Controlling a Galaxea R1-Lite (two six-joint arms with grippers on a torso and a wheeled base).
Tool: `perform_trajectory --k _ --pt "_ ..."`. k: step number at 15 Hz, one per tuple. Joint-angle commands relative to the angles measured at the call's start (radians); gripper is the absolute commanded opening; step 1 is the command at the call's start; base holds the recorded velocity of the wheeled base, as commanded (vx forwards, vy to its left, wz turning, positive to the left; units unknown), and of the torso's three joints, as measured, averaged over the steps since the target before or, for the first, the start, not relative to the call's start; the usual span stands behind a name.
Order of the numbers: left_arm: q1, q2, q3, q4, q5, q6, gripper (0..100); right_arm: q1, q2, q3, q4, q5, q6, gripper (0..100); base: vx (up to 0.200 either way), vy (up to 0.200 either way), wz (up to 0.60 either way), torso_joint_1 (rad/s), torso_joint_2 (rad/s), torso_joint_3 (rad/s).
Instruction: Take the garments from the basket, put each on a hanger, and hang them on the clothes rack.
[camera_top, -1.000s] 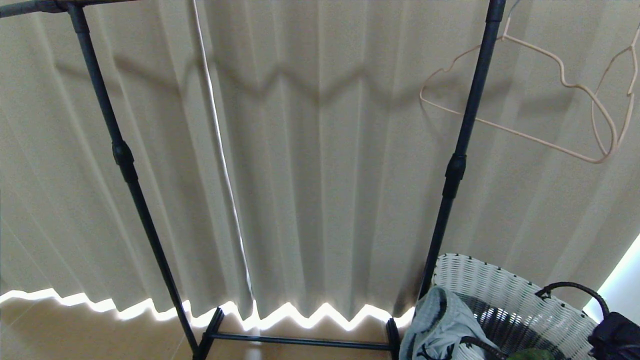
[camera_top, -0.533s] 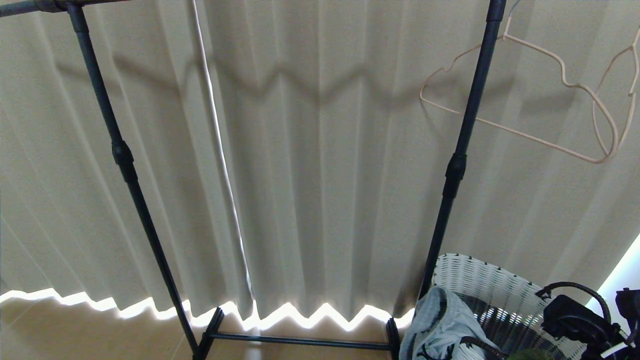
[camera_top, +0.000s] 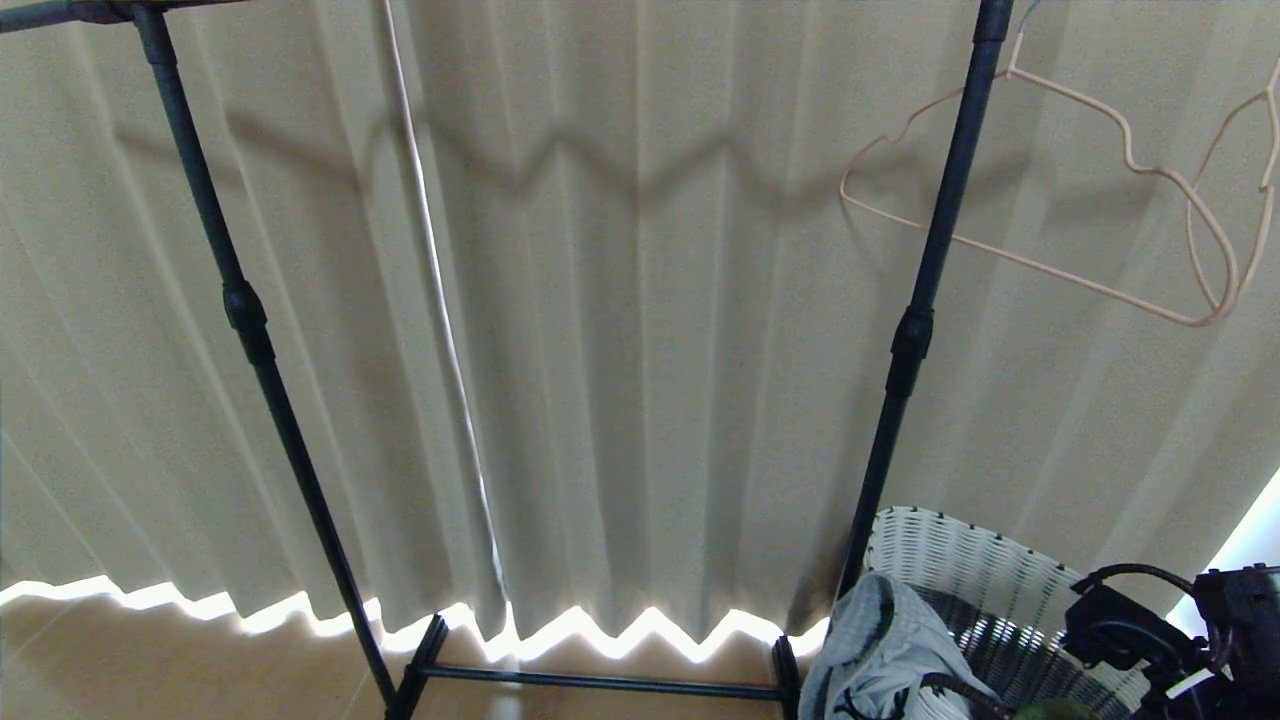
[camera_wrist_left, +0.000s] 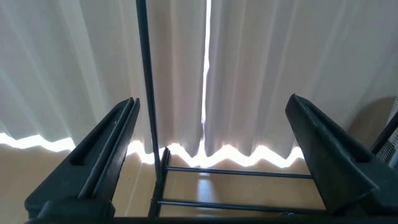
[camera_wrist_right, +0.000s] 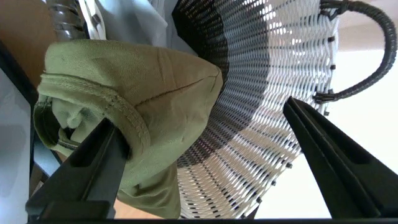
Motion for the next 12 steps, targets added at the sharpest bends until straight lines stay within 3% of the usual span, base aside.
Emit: perform_trajectory --k 1,8,11,12 --pt "0.000 -0.001 -0.001 0.000 0.000 0.000 100 0.001 0.006 -0.002 -0.002 0.000 0.000 0 0.000 0.000 0.00 0.000 0.00 0.000" --pt "0.000 -0.001 0.000 0.000 0.000 0.000 100 -0.001 -0.043 0.012 -0.002 0.007 0.006 0 0.000 0.000 0.00 0.000 0.00 0.000" --pt "0.000 -0.001 0.000 0.000 0.000 0.000 100 -0.005 -0.175 0.025 0.000 0.011 0.030 0 0.000 0.000 0.00 0.000 0.00 0.000" --pt "0.000 -0.001 0.000 0.000 0.000 0.000 100 -0.007 -0.300 0.033 0.009 0.019 0.043 0 0.000 0.000 0.00 0.000 0.00 0.000"
